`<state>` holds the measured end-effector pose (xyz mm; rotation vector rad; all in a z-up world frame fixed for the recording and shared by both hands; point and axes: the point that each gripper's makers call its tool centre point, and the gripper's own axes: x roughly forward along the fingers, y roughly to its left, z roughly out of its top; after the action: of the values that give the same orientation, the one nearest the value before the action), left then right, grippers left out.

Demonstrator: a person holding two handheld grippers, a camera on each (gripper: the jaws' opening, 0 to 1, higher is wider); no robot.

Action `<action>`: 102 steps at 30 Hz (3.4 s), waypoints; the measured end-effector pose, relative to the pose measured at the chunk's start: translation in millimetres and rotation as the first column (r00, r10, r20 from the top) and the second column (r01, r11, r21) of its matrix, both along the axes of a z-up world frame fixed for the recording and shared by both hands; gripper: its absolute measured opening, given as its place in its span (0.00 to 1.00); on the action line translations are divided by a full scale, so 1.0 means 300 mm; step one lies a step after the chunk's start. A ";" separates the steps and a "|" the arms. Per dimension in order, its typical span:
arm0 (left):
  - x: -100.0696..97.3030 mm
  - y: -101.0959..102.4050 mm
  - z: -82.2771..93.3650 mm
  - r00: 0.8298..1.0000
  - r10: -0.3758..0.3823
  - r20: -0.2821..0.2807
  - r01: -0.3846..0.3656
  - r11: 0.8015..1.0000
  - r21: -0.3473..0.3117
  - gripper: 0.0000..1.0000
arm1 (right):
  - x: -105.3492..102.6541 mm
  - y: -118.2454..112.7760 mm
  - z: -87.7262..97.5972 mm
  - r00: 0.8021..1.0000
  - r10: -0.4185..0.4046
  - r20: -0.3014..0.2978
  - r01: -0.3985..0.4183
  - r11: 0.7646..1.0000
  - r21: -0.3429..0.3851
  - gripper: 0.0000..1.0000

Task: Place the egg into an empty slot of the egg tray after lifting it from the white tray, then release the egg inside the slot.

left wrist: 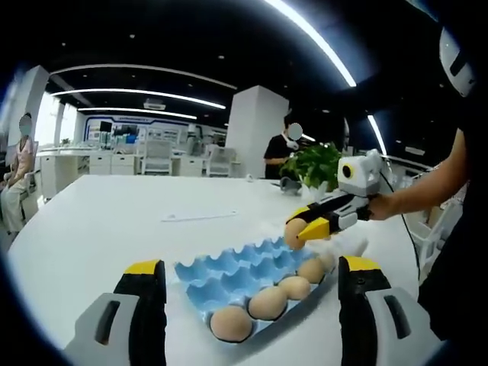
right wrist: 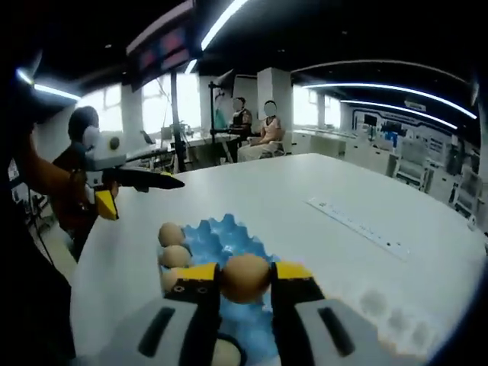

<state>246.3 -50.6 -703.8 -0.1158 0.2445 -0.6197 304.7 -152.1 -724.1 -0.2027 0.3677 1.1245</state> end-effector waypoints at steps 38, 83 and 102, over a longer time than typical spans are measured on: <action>0.036 0.027 -0.030 1.000 -0.009 -0.012 0.009 1.000 -0.017 0.92 | -0.035 0.430 -0.143 0.978 0.203 -0.058 -0.203 0.979 0.009 0.26; 0.015 -0.006 0.002 1.000 -0.024 0.013 0.024 1.000 -0.009 0.84 | -0.014 0.247 -0.120 0.994 0.107 -0.015 -0.107 0.994 -0.007 0.24; 0.027 -0.019 0.012 0.999 -0.033 0.018 0.033 0.999 -0.005 0.84 | -0.016 -0.042 -0.112 1.000 -0.008 -0.006 0.007 0.998 -0.055 0.24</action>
<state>254.3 -56.4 -700.3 -0.1116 0.2283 -0.6536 299.9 -164.6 -757.7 -0.2463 0.4055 1.1086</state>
